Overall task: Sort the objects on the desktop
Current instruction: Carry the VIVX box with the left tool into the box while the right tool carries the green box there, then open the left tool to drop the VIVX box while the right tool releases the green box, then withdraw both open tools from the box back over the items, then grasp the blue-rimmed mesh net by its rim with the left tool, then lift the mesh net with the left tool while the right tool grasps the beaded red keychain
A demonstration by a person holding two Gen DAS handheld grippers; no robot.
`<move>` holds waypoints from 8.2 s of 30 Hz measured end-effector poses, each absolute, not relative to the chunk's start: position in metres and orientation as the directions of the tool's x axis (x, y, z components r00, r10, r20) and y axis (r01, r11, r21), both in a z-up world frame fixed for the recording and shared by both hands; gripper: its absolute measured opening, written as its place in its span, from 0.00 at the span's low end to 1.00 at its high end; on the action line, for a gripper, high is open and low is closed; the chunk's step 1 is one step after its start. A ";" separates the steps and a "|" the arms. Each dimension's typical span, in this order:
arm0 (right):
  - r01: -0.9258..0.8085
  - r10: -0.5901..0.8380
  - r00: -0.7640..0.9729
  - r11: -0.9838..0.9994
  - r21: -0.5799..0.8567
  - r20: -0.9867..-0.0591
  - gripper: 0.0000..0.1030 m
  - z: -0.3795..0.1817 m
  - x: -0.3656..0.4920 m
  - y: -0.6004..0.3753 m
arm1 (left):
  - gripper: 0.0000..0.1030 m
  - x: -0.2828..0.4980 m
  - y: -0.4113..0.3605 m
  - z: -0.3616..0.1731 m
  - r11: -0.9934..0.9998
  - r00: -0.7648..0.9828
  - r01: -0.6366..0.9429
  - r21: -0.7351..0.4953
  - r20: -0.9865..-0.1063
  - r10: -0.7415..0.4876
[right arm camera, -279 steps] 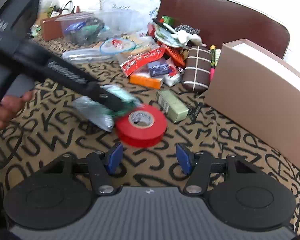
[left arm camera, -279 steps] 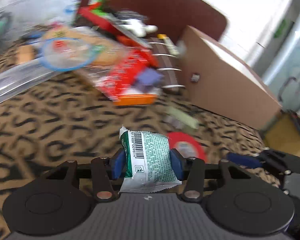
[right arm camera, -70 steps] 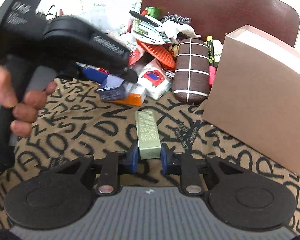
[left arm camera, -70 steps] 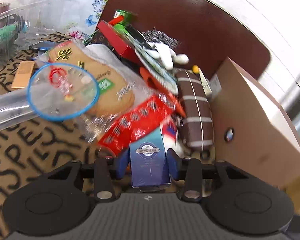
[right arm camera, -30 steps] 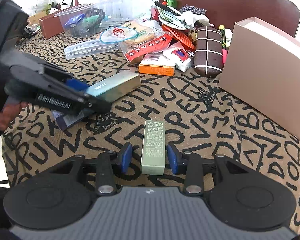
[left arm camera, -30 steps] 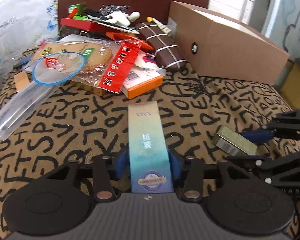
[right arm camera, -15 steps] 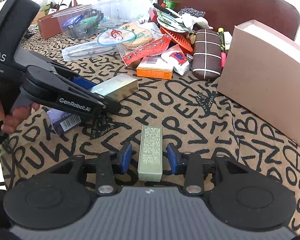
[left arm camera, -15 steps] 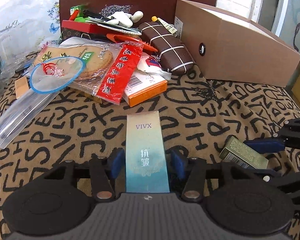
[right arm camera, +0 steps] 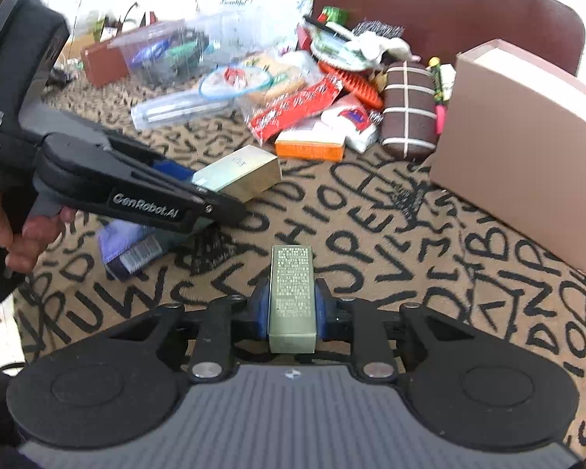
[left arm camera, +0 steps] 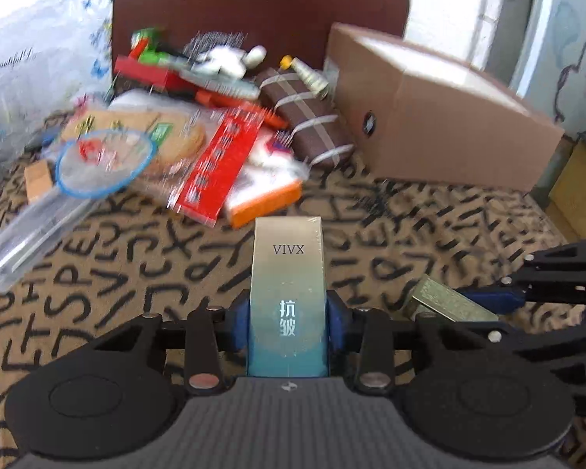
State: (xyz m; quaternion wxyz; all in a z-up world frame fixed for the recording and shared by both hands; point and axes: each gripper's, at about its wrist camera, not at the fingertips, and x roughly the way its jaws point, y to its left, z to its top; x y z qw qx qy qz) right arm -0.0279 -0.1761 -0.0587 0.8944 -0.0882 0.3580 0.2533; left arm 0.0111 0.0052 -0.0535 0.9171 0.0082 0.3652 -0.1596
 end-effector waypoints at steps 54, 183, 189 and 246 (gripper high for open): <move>-0.147 0.006 0.797 0.972 -0.185 -0.604 0.20 0.001 0.151 -0.346 | 0.39 0.234 -0.211 0.015 0.821 0.530 0.530 -0.214 -0.672 -0.517; -0.629 0.490 0.609 0.777 -0.003 -0.624 0.23 -0.068 0.019 -0.072 | 0.38 -0.003 0.129 -0.093 0.695 0.696 -0.068 -0.716 -0.533 -0.481; -0.620 0.508 0.583 0.782 0.056 -0.634 0.00 -0.070 0.022 -0.078 | 0.04 -0.001 0.123 -0.092 0.755 0.686 -0.035 -0.654 -0.566 -0.458; -0.432 0.363 0.674 0.900 0.056 -0.644 0.19 -0.089 -0.002 -0.154 | 0.00 0.023 0.091 -0.090 0.769 0.656 -0.030 -0.638 -0.593 -0.467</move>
